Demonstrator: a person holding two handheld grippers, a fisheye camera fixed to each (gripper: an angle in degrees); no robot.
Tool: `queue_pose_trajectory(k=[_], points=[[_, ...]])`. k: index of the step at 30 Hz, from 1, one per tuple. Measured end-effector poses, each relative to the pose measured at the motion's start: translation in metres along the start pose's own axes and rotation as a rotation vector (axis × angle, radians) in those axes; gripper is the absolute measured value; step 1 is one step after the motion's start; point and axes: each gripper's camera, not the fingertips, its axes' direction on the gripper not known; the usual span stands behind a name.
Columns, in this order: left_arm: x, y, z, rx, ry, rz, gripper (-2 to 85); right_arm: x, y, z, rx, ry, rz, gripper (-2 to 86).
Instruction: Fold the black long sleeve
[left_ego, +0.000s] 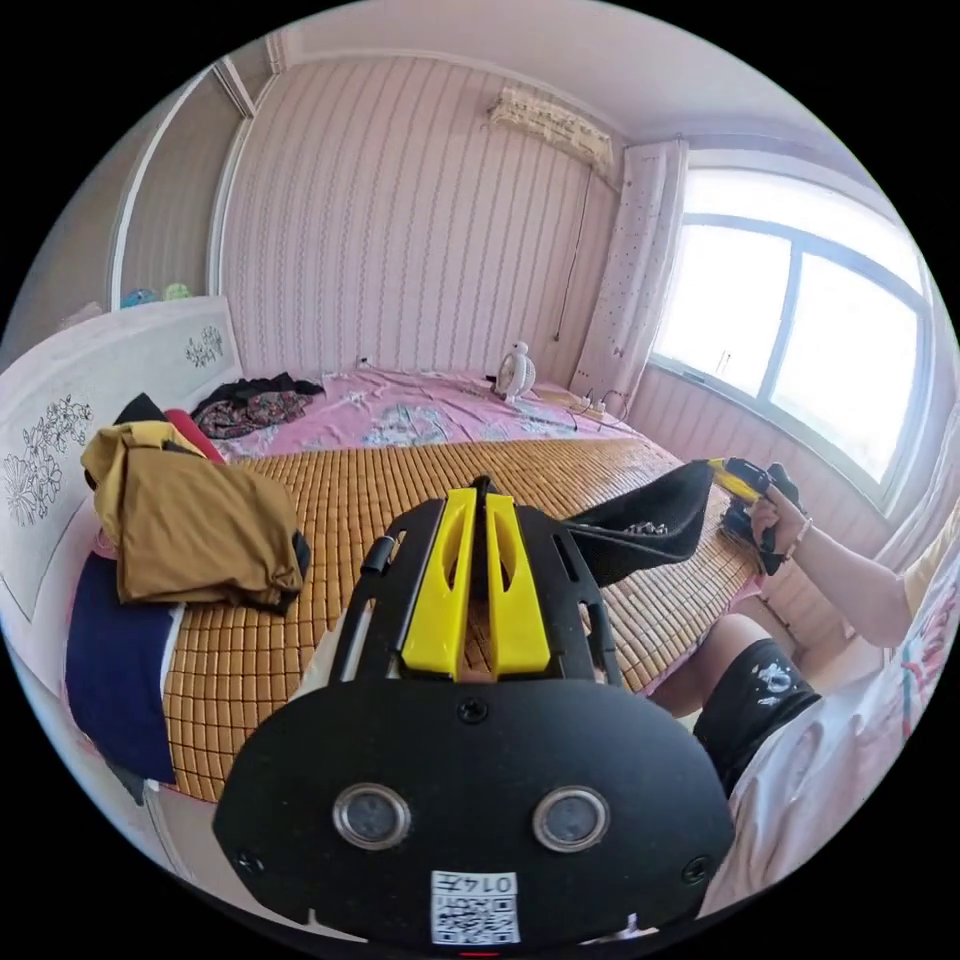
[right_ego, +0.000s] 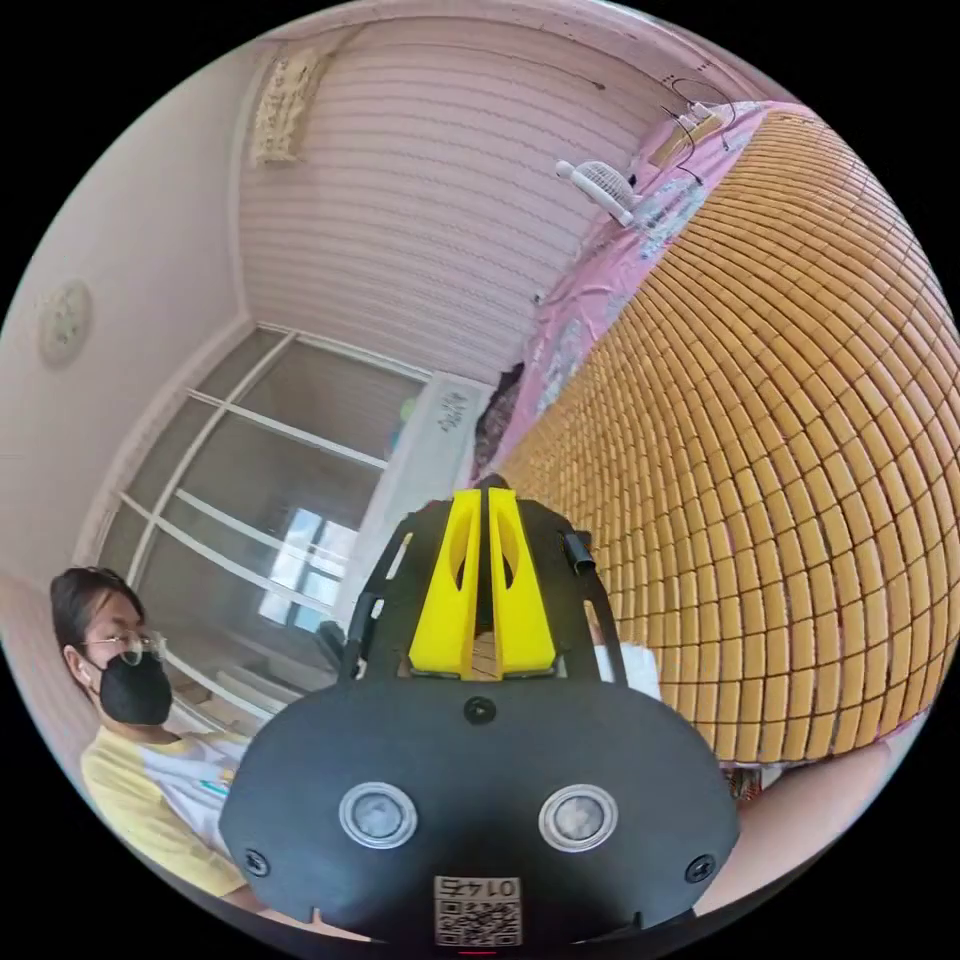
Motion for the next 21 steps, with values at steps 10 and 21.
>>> queue_pose_trajectory(k=[10,21], points=[[0.074,-0.08,-0.235,0.513,-0.17,0.153,-0.4,-0.158,-0.035,-0.139,0.167,-0.292,-0.413,0.4],[0.15,-0.134,-0.419,0.882,-0.132,0.212,-0.3,-0.359,-0.008,-0.281,0.438,-0.472,-0.757,0.4]])
